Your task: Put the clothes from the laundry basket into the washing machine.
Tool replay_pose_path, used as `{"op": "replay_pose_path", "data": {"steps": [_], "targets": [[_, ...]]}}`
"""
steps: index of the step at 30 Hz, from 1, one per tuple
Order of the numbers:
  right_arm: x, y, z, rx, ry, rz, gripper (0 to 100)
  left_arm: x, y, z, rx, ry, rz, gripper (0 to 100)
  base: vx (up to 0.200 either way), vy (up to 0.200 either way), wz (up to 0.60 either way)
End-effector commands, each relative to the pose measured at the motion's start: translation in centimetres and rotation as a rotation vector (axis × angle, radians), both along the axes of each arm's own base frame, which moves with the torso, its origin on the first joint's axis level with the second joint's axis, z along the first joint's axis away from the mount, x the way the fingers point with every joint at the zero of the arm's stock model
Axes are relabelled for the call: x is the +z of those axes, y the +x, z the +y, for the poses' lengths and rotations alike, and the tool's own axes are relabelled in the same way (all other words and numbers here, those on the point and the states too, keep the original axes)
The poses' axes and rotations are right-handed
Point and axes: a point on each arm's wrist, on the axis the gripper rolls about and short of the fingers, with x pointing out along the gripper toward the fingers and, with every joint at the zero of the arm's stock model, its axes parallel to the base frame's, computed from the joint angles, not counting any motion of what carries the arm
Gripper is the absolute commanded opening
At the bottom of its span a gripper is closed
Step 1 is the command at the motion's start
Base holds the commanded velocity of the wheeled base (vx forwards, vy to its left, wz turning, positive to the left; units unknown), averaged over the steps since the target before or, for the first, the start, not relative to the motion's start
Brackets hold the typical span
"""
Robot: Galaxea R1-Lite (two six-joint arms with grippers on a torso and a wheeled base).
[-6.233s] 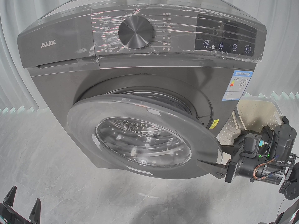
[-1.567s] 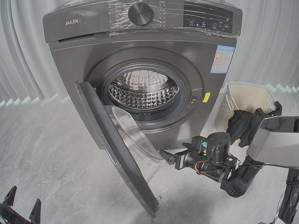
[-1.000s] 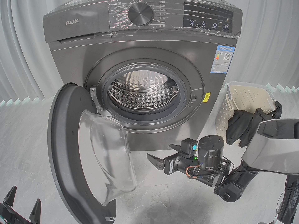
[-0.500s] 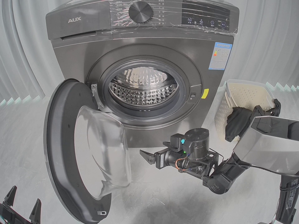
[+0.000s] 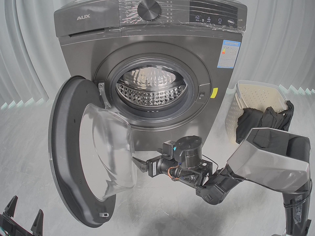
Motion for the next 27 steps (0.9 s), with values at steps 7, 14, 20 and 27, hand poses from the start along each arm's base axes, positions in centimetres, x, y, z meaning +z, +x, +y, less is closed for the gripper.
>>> {"op": "replay_pose_path", "data": {"steps": [7, 14, 20, 27], "targets": [[0.4, 0.6, 1.5, 0.015, 0.038, -0.031, 100, -0.5, 0.0, 0.0, 0.000, 0.000, -0.002, 100, 0.000, 0.000, 0.00], [0.7, 1.1, 1.9, 0.017, 0.029, -0.023, 100, -0.5, 0.0, 0.0, 0.000, 0.000, 0.000, 100, 0.000, 0.000, 0.00], [0.3, 2.3, 3.3, 0.021, 0.013, -0.004, 100, -0.5, 0.0, 0.0, 0.000, 0.000, 0.001, 100, 0.000, 0.000, 0.00], [-0.3, 3.3, 5.5, -0.014, -0.004, -0.001, 100, -0.5, 0.0, 0.0, 0.000, 0.000, -0.002, 100, 0.000, 0.000, 0.00]]}}
